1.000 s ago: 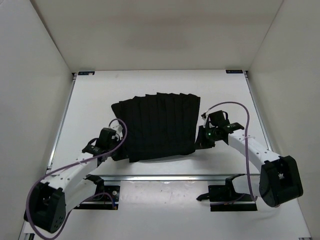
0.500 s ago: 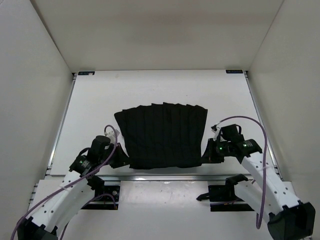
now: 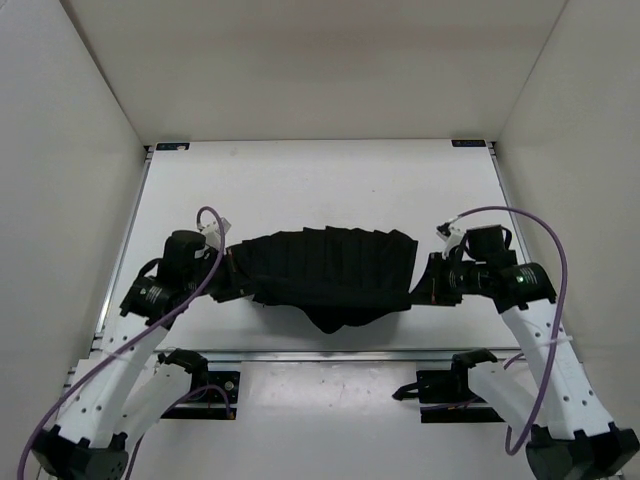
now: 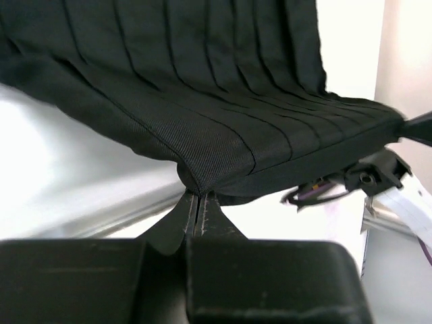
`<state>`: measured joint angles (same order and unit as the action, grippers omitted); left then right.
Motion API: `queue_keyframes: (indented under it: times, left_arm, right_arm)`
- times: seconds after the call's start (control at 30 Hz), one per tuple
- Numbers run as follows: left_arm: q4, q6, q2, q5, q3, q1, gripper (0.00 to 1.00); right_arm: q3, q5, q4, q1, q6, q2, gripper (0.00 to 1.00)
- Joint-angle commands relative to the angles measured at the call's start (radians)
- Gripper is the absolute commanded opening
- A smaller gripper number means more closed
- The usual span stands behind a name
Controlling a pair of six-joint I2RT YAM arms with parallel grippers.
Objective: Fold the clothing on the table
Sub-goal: Flatten the skirt out
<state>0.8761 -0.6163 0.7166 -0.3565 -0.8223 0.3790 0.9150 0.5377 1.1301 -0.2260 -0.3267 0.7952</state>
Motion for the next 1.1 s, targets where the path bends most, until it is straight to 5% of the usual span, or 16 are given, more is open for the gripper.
queue_keyframes:
  times: [0.0,0.43,0.57,0.7,0.77,0.87,1.07]
  left_arm:
    - [-0.057,0.102,0.084,0.019,0.006,-0.100,0.00]
    - [-0.429,0.115,0.539,-0.036,-0.055,-0.279,0.05]
    - [-0.613,0.025,0.662,-0.096,-0.067,-0.327,0.53]
    - [-0.750,-0.057,0.690,-0.205,-0.084,-0.377,0.65]
    - [-0.763,-0.025,0.687,-0.181,-0.100,-0.359,0.68]
    - [-0.781,0.077,0.673,-0.130,-0.075,-0.304,0.68]
    - [-0.767,0.254,0.678,0.062,-0.055,-0.184,0.65]
  right_arm:
    - [0.048,-0.024,-0.111,0.074,0.052,0.103,0.00]
    - [0.452,0.177,-0.469,0.146,0.052,0.804,0.00]
    - [0.519,0.219,-0.741,0.148,0.003,0.952,0.42]
    - [0.541,0.096,-0.845,0.123,0.107,0.934,0.66]
    - [0.503,0.081,-0.880,0.105,0.167,0.920,0.69]
    - [0.440,0.129,-0.926,0.117,0.205,0.924,0.62]
    - [0.392,0.176,-0.934,0.126,0.275,1.018,0.22]
